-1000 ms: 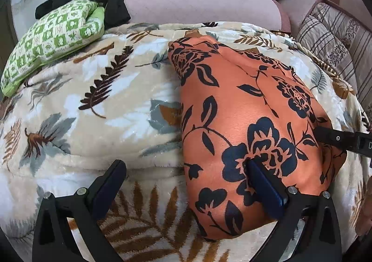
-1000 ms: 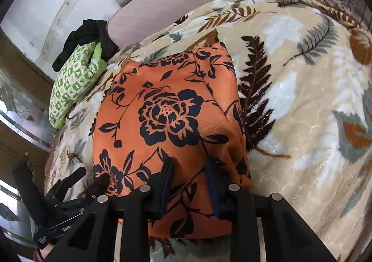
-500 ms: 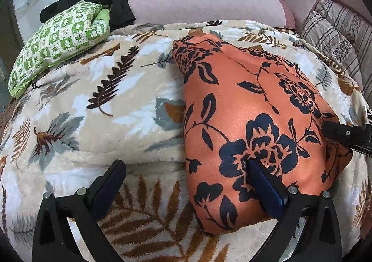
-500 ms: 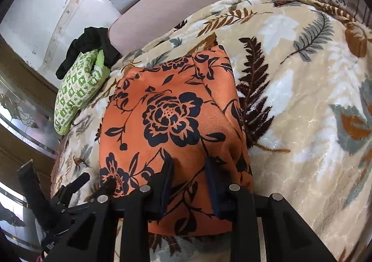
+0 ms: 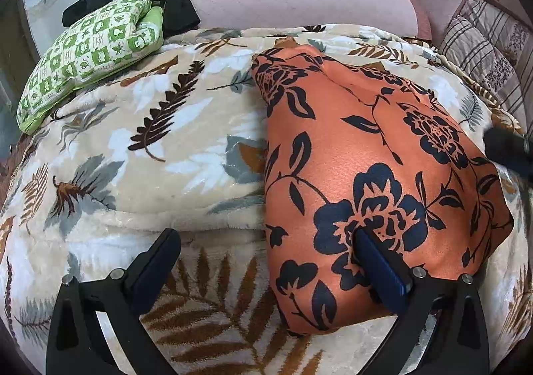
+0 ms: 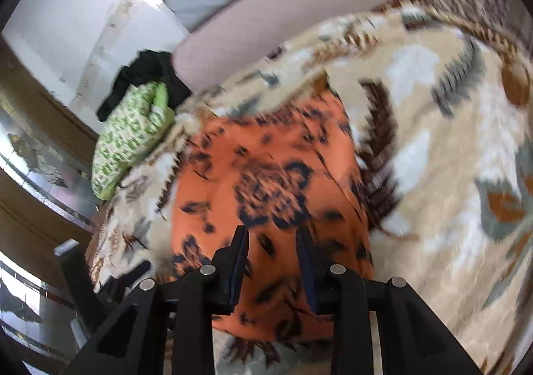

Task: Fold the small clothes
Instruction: 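Press the folded bundle flat with both grippers and open them, then lift both grippers away from the folded orange garment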

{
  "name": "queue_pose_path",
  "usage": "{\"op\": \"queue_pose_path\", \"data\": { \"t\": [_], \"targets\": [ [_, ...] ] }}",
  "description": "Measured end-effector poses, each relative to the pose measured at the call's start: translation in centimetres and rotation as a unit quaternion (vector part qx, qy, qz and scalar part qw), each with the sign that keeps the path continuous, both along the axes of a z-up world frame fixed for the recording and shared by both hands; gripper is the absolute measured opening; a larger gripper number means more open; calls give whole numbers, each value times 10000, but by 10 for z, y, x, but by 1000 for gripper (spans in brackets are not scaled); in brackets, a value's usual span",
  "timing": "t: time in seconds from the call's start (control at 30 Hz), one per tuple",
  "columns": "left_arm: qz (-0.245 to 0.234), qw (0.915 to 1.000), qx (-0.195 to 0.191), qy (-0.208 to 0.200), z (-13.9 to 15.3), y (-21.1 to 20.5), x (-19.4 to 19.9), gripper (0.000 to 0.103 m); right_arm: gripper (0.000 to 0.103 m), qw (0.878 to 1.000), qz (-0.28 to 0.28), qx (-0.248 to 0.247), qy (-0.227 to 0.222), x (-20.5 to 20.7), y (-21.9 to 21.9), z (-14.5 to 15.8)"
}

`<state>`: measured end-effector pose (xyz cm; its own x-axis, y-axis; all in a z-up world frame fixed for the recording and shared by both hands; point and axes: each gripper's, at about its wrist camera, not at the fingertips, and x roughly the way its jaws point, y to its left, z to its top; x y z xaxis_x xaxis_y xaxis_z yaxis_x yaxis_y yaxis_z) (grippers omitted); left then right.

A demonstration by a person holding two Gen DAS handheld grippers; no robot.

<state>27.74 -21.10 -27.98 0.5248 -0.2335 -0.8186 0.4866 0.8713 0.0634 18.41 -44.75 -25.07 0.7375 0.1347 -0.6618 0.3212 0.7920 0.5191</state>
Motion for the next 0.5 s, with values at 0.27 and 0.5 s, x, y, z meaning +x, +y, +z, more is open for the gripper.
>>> {"op": "queue_pose_path", "data": {
  "t": [0.27, 0.5],
  "targets": [
    [-48, 9999, 58, -112, 0, -2, -2, 103, 33, 9971, -132, -40, 746, 41, -12, -36],
    [-167, 9996, 62, -219, 21, -2, -2, 103, 33, 9986, -129, -48, 512, 33, -12, -23]
  ]
}}
